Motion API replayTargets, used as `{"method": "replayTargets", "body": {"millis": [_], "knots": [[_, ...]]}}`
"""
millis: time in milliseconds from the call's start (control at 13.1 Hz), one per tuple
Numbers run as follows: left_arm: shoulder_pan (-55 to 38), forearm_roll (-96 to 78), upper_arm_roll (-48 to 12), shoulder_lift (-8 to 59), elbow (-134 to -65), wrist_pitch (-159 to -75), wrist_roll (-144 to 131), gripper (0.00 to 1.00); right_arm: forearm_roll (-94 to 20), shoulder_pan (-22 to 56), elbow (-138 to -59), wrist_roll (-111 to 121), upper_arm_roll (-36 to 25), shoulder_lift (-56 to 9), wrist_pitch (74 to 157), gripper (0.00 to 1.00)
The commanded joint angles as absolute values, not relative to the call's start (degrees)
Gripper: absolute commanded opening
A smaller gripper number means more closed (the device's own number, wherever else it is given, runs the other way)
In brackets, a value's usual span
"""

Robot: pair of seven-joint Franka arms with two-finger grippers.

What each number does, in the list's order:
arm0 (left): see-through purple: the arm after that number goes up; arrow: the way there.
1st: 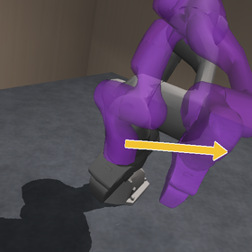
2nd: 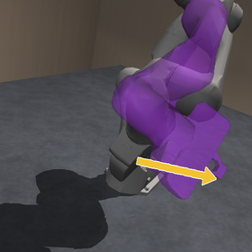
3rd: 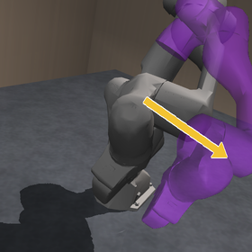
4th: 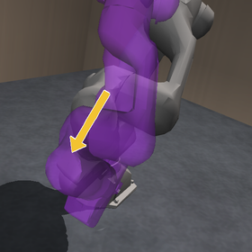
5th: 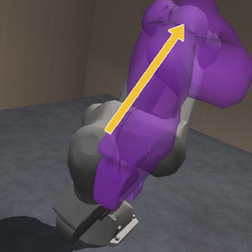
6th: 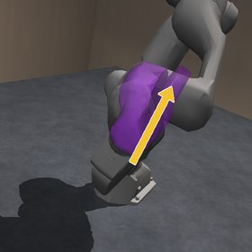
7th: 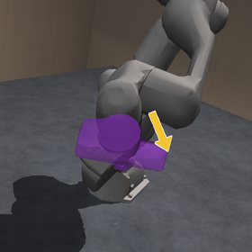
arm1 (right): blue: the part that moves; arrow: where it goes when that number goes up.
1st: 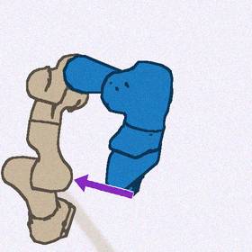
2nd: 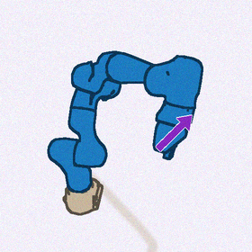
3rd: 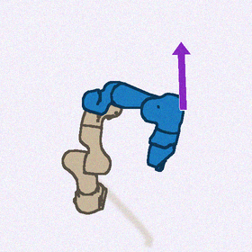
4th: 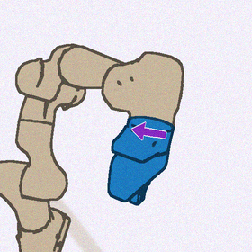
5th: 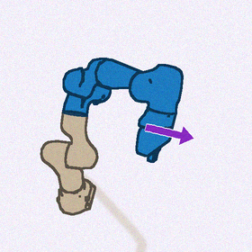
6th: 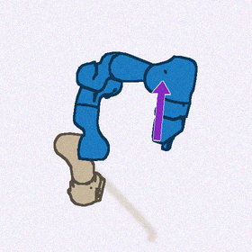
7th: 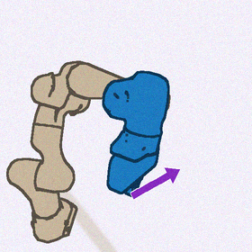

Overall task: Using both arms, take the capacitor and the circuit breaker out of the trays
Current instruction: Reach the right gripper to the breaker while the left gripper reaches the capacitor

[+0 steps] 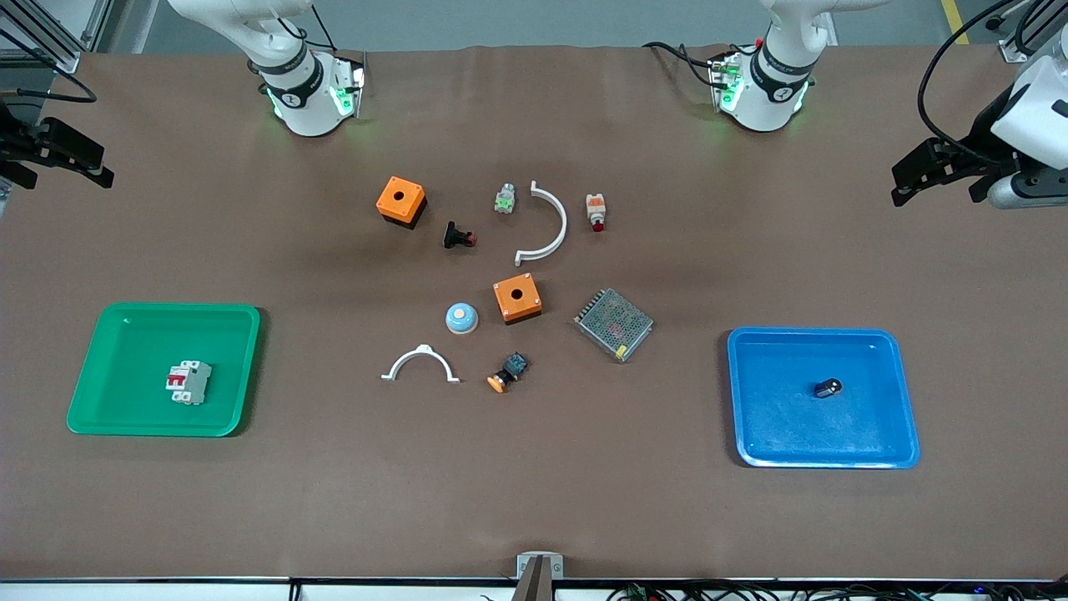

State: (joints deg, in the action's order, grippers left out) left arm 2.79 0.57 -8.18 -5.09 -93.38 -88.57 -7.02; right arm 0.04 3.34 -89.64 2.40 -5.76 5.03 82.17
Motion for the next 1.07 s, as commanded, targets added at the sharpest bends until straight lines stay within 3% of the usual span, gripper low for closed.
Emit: {"method": "replayTargets", "body": {"millis": [0, 306, 611, 993], "knots": [[3.08, 0.7, -8.35, -4.48, -91.5, -86.75, -6.15, 1.0, -0.09, 3.08, -90.53, 1.49, -5.27, 6.06, 82.0, 1.0], [3.43, 0.97, -7.74, 2.27, -87.19, -87.44, -4.66, 1.0, -0.09, 3.08, -90.7, 1.5, -5.27, 6.06, 82.09, 1.0], [5.36, 3.86, -7.82, 10.61, -87.28, -97.27, -4.75, 1.0, 0.79, 3.16, -88.51, 1.76, -5.36, 5.1, 82.35, 1.0], [5.45, 5.1, -8.0, 19.76, -87.19, -103.09, -4.66, 1.0, 0.09, -0.17, -88.15, 3.59, -5.62, -3.33, 88.15, 1.0]]}}
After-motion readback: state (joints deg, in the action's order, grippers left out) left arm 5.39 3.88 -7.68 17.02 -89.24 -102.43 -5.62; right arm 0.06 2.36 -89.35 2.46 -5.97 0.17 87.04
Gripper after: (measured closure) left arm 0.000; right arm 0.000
